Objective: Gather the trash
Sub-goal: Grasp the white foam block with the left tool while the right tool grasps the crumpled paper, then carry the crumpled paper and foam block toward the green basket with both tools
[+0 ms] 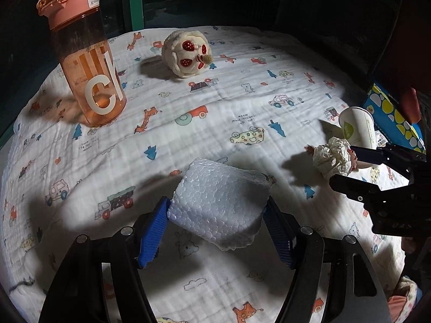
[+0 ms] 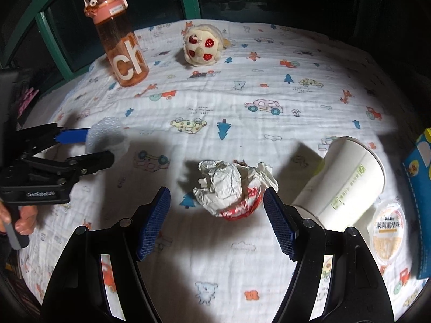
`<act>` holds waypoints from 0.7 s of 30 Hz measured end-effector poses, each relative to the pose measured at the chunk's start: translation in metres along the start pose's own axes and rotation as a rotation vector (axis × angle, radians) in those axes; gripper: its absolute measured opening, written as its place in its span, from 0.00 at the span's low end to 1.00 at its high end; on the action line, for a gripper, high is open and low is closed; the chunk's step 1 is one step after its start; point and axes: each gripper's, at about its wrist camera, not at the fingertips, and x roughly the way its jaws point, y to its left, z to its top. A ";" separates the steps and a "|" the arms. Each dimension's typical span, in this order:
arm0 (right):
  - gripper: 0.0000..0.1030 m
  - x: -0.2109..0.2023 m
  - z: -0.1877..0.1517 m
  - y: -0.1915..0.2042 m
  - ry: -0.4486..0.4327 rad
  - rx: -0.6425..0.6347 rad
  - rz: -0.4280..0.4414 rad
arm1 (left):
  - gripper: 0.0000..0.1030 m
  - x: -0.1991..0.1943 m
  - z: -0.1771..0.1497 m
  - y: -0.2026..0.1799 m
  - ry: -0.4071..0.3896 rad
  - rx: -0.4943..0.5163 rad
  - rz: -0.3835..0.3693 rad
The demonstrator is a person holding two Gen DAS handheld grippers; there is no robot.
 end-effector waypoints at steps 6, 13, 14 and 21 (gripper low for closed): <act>0.54 0.014 0.000 -0.001 0.022 -0.016 -0.077 | 0.65 0.002 -0.003 -0.002 0.008 -0.001 -0.004; 0.43 0.000 -0.005 -0.003 -0.007 -0.004 -0.053 | 0.65 -0.002 -0.002 -0.007 0.002 0.004 -0.005; 0.43 -0.006 -0.008 -0.002 -0.016 -0.007 -0.051 | 0.65 -0.004 -0.002 -0.008 0.001 0.005 -0.006; 0.43 -0.043 -0.021 0.008 -0.057 -0.020 -0.061 | 0.65 -0.021 -0.005 -0.026 -0.020 0.023 -0.015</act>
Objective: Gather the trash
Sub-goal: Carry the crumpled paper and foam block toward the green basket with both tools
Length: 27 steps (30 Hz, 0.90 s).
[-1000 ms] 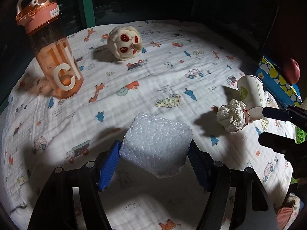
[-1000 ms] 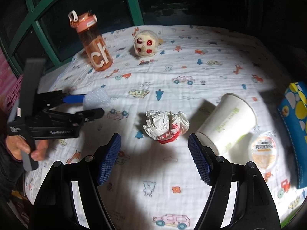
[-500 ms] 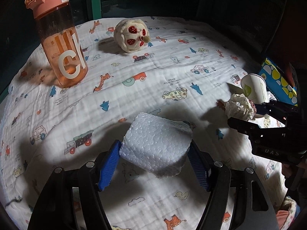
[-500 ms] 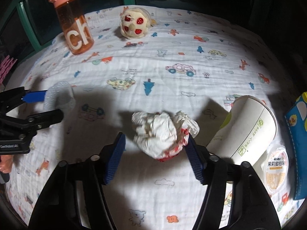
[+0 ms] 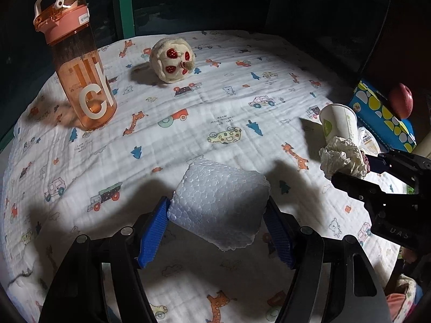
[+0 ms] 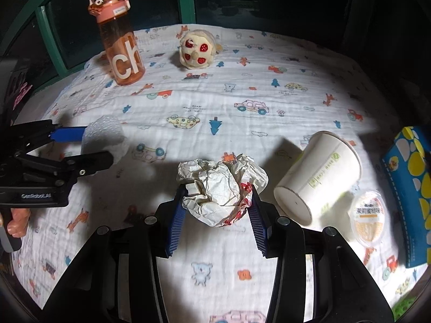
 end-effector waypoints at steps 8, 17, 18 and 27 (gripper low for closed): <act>0.43 -0.050 -0.028 -0.007 -0.043 0.053 -0.037 | 0.65 -0.020 -0.005 -0.038 -0.027 0.046 -0.036; 0.43 -0.101 -0.067 -0.038 -0.077 0.164 -0.080 | 0.65 -0.035 -0.009 -0.089 -0.046 0.103 -0.090; 0.43 -0.108 -0.073 -0.043 -0.082 0.181 -0.086 | 0.65 -0.036 -0.009 -0.096 -0.048 0.111 -0.099; 0.43 -0.154 -0.118 -0.086 -0.109 0.314 -0.151 | 0.65 -0.045 -0.011 -0.162 -0.059 0.198 -0.169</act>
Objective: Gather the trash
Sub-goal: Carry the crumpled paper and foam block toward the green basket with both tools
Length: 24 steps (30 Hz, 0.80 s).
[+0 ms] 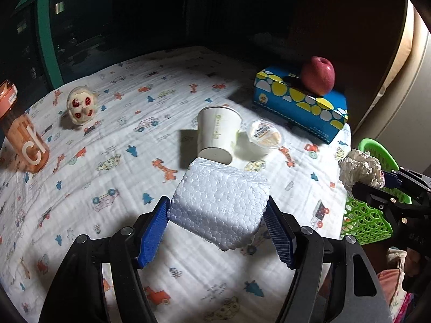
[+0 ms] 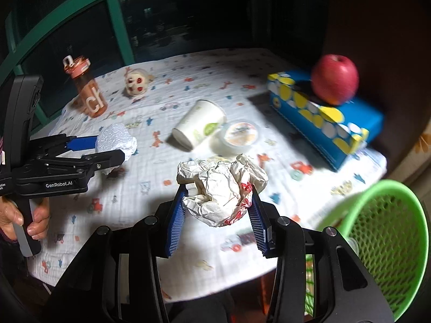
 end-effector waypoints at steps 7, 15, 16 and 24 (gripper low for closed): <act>0.43 -0.032 -0.019 -0.056 -0.019 0.108 -0.071 | 0.65 0.007 0.010 -0.055 0.000 0.070 -0.059; 0.43 -0.063 -0.051 -0.128 -0.017 0.242 -0.166 | 0.65 0.016 0.022 -0.117 -0.001 0.154 -0.128; 0.43 -0.065 -0.055 -0.134 -0.015 0.257 -0.174 | 0.65 0.016 0.024 -0.125 -0.002 0.165 -0.136; 0.45 -0.083 -0.089 -0.190 0.002 0.361 -0.258 | 0.65 0.023 0.033 -0.180 0.006 0.240 -0.193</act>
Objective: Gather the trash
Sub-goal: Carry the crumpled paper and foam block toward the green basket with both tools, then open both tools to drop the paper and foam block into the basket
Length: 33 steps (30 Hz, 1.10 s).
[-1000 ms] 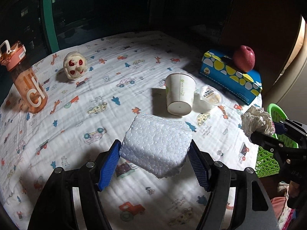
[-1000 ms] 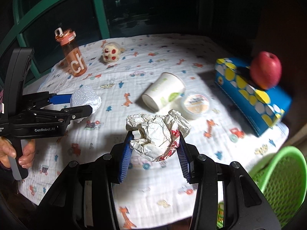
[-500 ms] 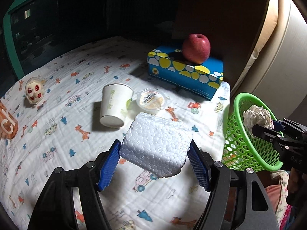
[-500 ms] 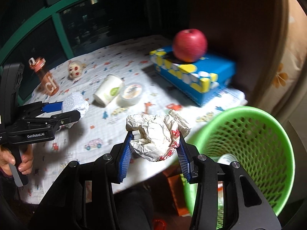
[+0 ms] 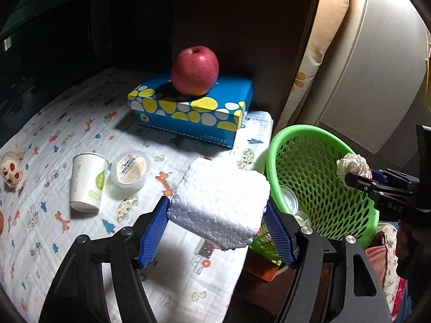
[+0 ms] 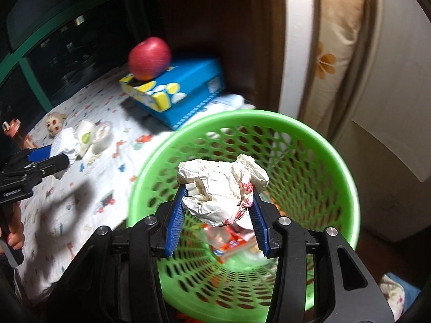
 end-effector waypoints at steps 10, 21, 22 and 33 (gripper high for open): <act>0.49 -0.004 -0.011 -0.046 0.002 0.083 -0.051 | 0.65 0.024 0.016 -0.063 0.028 0.102 -0.057; 0.57 -0.026 -0.016 -0.072 -0.049 0.142 -0.043 | 0.66 0.057 0.013 -0.109 0.087 0.164 -0.101; 0.57 -0.027 -0.017 -0.073 -0.053 0.147 -0.037 | 0.66 0.059 0.013 -0.112 0.094 0.169 -0.104; 0.62 -0.039 -0.020 -0.077 -0.074 0.186 0.003 | 0.74 0.075 0.003 -0.135 0.131 0.187 -0.138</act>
